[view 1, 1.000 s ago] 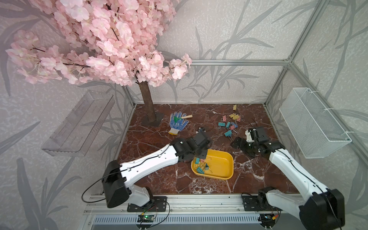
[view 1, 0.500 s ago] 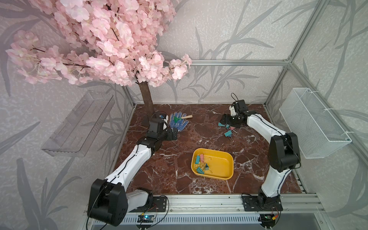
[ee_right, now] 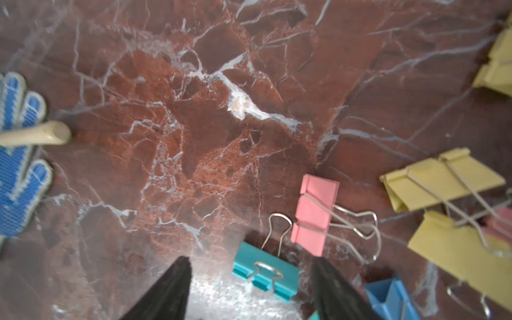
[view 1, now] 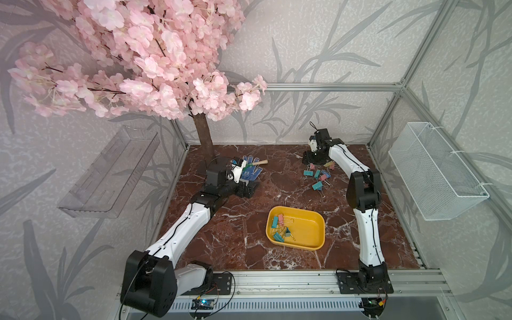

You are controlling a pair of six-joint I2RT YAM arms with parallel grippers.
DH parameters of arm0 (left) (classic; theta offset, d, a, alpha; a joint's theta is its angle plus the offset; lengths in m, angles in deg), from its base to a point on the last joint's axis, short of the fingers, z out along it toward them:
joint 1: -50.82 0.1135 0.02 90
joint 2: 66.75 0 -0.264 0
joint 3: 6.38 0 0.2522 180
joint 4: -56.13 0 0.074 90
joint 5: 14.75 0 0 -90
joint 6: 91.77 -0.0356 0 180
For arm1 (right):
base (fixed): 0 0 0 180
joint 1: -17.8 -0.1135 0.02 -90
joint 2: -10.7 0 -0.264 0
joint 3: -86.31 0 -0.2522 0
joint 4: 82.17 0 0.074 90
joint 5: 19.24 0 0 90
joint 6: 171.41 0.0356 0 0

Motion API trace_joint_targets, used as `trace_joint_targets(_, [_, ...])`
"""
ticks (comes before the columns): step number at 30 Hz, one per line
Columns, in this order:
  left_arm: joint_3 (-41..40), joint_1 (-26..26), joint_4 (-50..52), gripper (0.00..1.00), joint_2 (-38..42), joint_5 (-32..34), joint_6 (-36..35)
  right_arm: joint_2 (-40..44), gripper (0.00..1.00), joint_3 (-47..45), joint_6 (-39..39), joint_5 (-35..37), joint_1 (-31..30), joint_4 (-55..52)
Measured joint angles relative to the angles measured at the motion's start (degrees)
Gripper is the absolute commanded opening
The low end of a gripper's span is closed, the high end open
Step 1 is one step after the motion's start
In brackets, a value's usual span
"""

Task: Put the binder clips in the storage box
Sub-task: Pick up the binder clip at the center of the board.

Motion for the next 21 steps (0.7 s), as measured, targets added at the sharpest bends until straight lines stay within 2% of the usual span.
trace_joint_targets(2, [0.02,0.0,0.46,1.0,0.0,0.07,-0.57,-1.03,0.46,1.14,-0.31,-0.2,0.22,-1.66])
trace_joint_targets(7, [0.02,0.0,0.85,1.0,0.5,0.81,-1.81,-1.07,0.37,-0.26,0.35,-2.47,0.98,-2.21])
trace_joint_targets(14, [0.02,0.0,0.87,1.0,1.31,1.88,-2.03,0.68,0.1,-7.89,1.49,-7.37,1.4,1.4])
trace_joint_targets(21, [0.02,-0.04,0.9,1.0,1.33,2.21,-2.82,8.02,0.0,-15.72,2.93,-9.05,1.4,5.09])
